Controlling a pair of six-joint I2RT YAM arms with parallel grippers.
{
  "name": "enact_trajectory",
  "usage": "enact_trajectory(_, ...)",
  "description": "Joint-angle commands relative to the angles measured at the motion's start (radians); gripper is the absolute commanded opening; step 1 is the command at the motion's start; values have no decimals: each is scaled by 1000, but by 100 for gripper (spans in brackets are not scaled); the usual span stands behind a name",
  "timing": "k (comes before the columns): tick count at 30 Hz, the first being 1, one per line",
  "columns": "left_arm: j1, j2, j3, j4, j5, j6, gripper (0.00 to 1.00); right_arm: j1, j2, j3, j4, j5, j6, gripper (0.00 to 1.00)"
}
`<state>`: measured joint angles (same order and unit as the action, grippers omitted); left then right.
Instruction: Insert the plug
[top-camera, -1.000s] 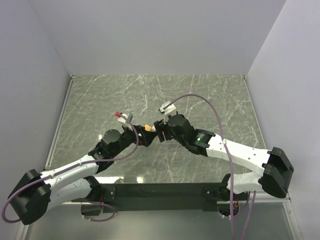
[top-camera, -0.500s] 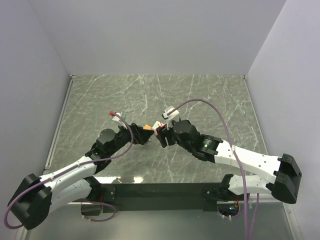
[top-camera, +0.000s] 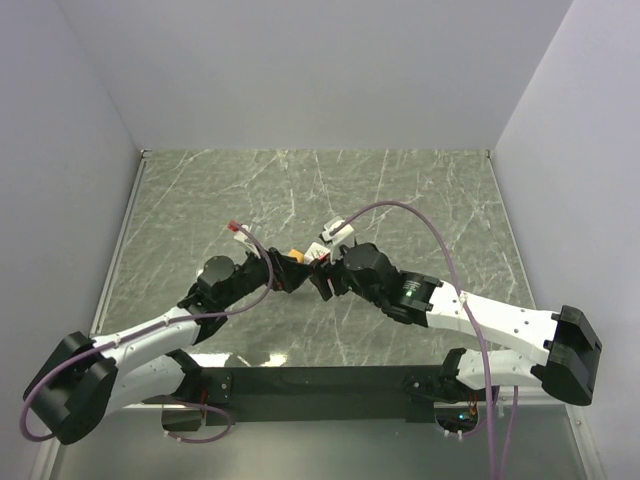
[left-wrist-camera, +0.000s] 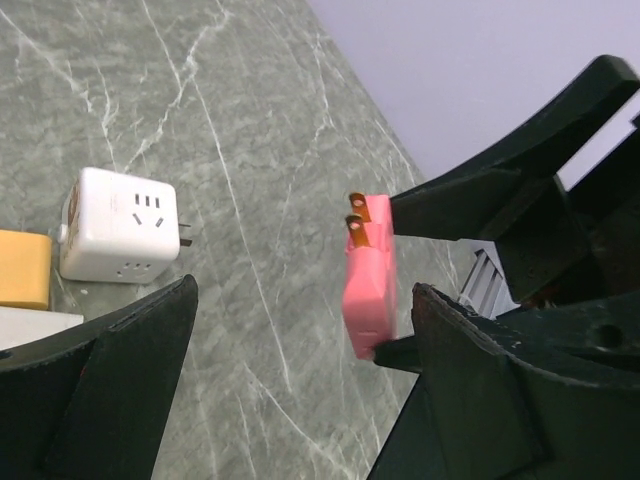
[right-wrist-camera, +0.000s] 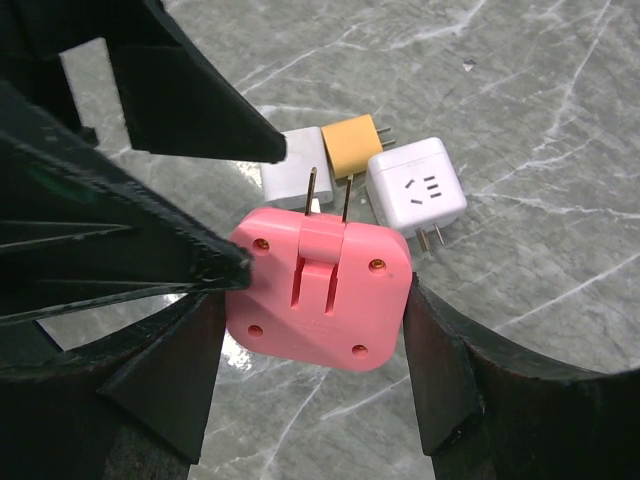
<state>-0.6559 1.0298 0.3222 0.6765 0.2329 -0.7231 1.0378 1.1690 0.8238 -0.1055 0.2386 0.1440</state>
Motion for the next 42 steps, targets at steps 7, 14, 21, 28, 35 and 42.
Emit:
enact_trajectory(7,-14,78,51,118,89,-22,86,24,9,5,76,-33,-14,6)
enact_trajectory(14,-16,122,69,141,129,-32,64,30,11,-5,89,-27,-17,6)
enact_trajectory(21,-16,148,75,164,193,-47,59,31,0,-6,87,68,-58,6)
enact_trajectory(28,-21,210,89,224,286,-70,48,30,1,-8,104,139,-86,9)
enact_trajectory(35,-42,236,109,218,309,-56,42,30,-2,-8,159,143,-115,10)
enact_trajectory(42,-41,220,135,166,234,-36,25,18,21,17,171,171,-127,46)
